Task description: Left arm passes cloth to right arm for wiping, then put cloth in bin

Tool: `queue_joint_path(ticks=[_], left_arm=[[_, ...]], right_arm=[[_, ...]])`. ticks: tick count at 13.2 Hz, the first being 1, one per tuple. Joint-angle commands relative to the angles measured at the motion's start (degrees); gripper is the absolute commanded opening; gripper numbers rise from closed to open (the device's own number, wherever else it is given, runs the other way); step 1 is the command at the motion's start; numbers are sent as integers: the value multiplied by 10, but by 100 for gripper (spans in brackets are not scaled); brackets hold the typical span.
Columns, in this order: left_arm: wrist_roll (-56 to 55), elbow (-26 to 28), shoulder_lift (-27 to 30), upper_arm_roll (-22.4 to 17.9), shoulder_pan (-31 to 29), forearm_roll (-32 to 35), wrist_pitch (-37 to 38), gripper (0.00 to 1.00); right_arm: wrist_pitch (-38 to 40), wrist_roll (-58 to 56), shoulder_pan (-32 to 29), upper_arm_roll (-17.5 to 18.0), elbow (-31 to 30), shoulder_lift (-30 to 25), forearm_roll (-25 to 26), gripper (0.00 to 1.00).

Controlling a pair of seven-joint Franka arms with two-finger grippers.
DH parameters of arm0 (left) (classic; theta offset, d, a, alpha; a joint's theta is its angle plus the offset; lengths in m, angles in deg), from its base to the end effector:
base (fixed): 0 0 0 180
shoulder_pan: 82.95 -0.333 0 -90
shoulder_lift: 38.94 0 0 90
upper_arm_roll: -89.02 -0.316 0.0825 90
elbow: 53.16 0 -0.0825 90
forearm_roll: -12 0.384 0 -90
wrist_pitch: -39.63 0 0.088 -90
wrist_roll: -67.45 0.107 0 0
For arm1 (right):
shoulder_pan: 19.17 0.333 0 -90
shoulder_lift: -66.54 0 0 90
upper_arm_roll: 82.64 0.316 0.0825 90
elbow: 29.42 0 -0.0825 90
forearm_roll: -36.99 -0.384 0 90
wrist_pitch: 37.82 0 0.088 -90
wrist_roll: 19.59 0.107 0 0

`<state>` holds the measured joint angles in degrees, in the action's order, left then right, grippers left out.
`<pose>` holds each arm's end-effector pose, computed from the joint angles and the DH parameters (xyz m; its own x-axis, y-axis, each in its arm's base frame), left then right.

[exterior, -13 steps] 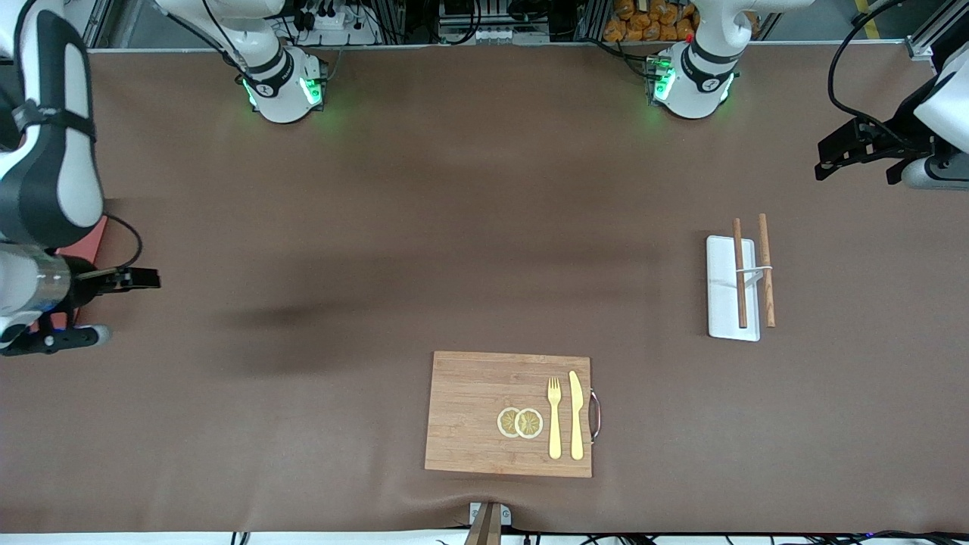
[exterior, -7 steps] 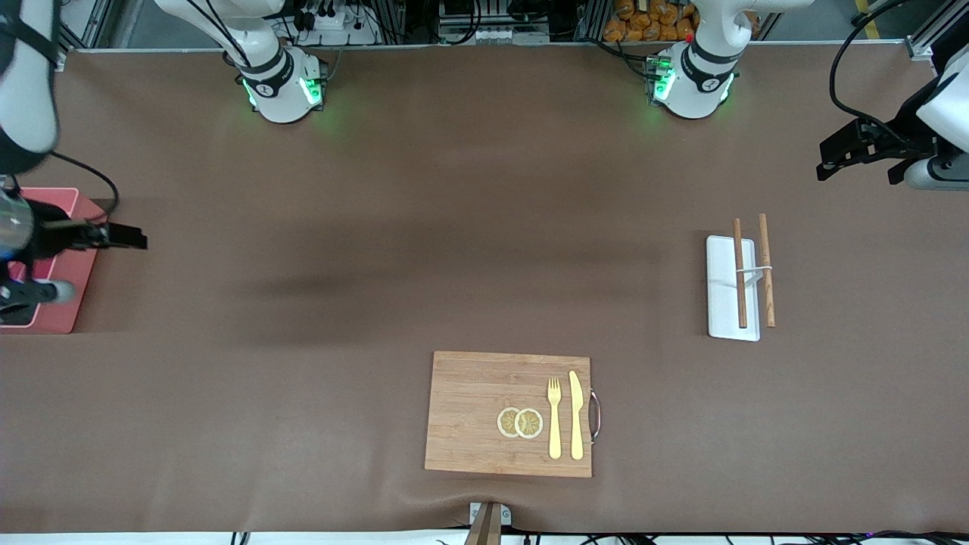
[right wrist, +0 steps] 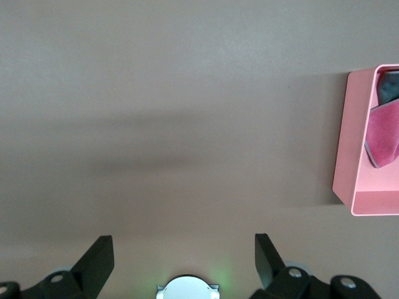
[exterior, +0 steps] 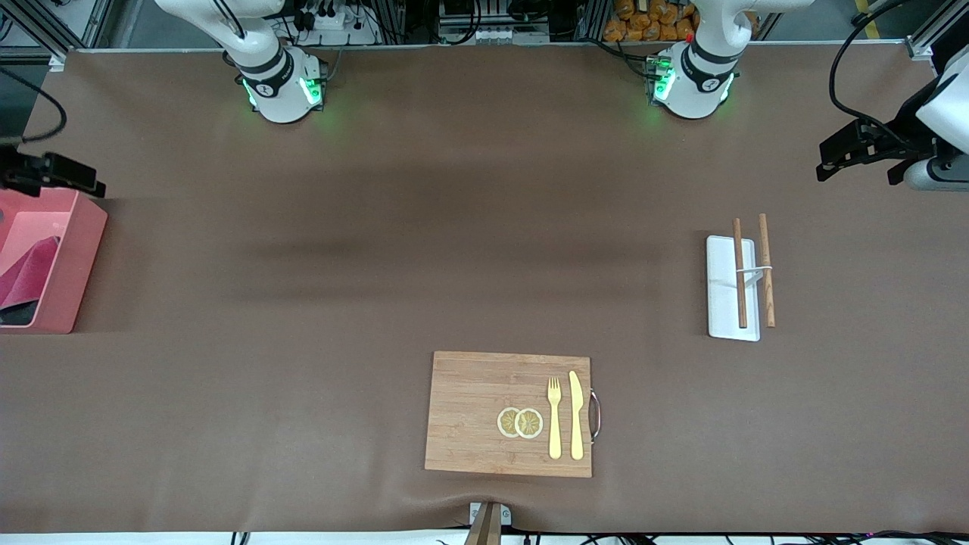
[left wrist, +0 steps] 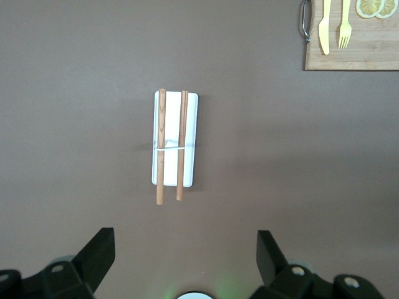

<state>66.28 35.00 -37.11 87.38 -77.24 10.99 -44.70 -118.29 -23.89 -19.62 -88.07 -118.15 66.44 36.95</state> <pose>0.5330 -0.0397 0.6484 0.9980 -0.0523 -0.0353 -0.0517 -0.9985 0.0178 0.5330 -0.0549 0.6224 0.9896 -0.0264 -0.1415 -0.0283 -0.9995 -0.0115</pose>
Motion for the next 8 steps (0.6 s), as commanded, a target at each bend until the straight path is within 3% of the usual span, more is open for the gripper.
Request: queue_joint_path(ticks=[1, 8], left_arm=[[2, 3, 4, 1, -2, 8, -7, 100], [2, 3, 3, 1, -2, 8, -7, 100]], right_arm=[[-19, 7, -60, 68, -40, -39, -8, 100], [-43, 8, -21, 55, -26, -36, -7, 100]])
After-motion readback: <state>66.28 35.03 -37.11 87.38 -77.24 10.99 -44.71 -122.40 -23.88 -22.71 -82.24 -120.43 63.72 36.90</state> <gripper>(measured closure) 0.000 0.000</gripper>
